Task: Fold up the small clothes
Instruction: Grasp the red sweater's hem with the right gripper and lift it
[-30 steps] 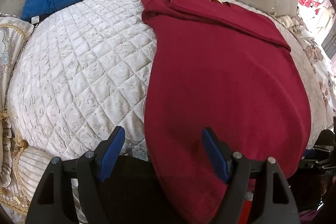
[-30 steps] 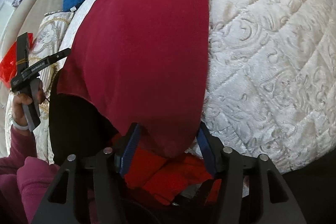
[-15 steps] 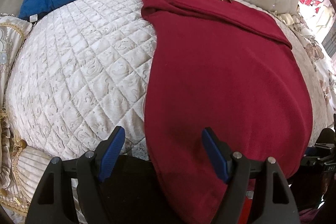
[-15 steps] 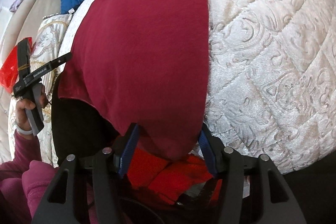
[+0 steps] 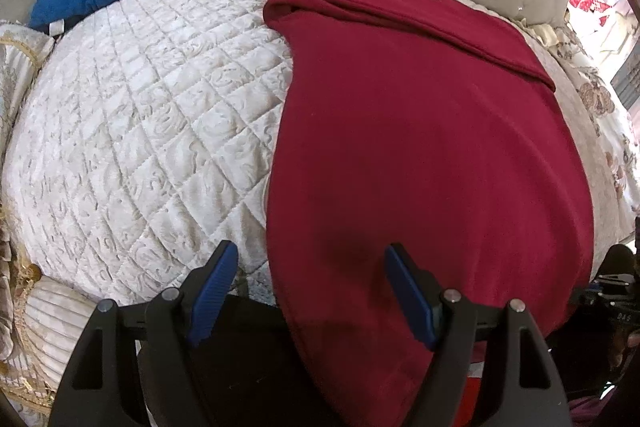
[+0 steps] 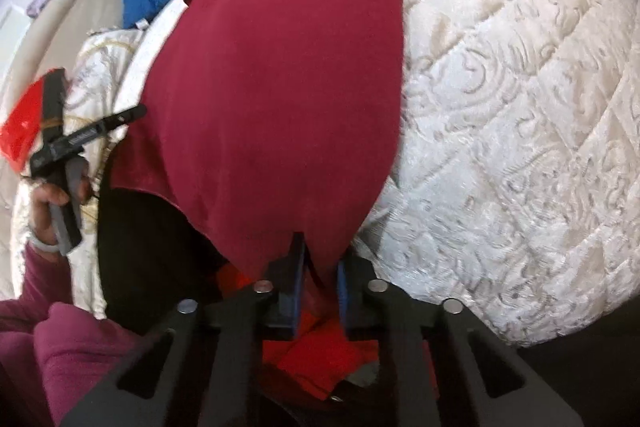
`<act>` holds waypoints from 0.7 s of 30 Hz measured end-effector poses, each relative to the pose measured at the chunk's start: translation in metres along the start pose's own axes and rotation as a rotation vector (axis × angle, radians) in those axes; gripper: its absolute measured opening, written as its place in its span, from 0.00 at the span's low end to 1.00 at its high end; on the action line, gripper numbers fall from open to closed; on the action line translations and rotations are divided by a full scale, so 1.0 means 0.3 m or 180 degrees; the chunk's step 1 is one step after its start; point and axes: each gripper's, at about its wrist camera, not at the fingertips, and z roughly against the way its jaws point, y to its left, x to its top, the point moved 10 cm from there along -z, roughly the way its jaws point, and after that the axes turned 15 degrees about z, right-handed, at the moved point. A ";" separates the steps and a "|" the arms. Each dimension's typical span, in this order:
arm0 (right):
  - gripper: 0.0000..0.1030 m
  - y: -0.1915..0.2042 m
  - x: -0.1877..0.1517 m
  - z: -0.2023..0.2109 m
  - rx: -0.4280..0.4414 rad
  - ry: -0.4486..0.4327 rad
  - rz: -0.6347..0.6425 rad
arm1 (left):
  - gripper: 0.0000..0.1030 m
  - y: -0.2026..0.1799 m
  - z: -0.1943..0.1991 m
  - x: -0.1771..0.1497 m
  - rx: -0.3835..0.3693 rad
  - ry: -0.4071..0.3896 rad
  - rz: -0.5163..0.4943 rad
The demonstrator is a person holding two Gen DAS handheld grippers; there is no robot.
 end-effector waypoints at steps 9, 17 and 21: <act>0.00 0.010 0.179 0.170 0.0200 -0.0638 0.0170 | 0.77 -0.002 -0.008 -0.042 -0.0195 0.0341 0.0049; 0.00 -0.054 0.250 0.181 0.0173 -0.0784 -0.0052 | 0.77 -0.045 -0.053 -0.098 -0.0220 0.0564 -0.0046; 0.00 -0.065 0.250 0.175 0.0166 -0.0763 -0.0072 | 0.77 -0.062 -0.062 -0.117 -0.0181 0.0575 -0.0148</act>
